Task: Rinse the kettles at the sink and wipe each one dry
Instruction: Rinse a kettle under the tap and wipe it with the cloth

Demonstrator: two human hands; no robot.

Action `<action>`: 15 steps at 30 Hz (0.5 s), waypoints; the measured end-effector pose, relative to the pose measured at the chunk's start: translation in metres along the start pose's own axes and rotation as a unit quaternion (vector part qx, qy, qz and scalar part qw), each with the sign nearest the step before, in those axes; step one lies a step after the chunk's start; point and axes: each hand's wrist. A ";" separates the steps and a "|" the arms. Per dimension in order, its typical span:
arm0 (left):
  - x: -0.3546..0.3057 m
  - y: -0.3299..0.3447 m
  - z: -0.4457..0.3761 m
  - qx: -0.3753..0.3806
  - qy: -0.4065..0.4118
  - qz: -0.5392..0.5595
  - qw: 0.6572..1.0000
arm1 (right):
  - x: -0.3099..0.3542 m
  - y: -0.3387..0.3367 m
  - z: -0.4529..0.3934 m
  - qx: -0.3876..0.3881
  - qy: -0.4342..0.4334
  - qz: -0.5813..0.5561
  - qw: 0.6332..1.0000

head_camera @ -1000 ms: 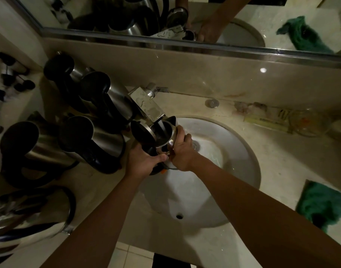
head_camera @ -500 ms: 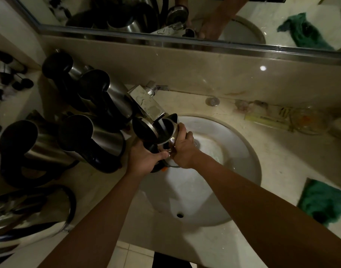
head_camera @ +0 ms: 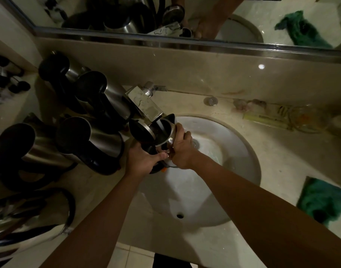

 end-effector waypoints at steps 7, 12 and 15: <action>-0.001 -0.001 0.003 -0.007 0.004 -0.016 1.000 | -0.002 0.001 -0.001 0.001 -0.004 -0.001 1.000; -0.002 -0.001 0.003 -0.010 -0.005 -0.002 1.000 | -0.002 0.001 -0.006 0.009 -0.003 0.019 1.000; 0.000 0.001 0.001 -0.013 -0.007 0.001 1.000 | -0.006 0.002 -0.010 0.015 0.005 0.021 1.000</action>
Point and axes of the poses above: each hand's wrist, its own z-axis away from the middle knuckle, its own y-axis out of the palm, x = y × z, and after that the axes turned 13 degrees about -y, right-handed
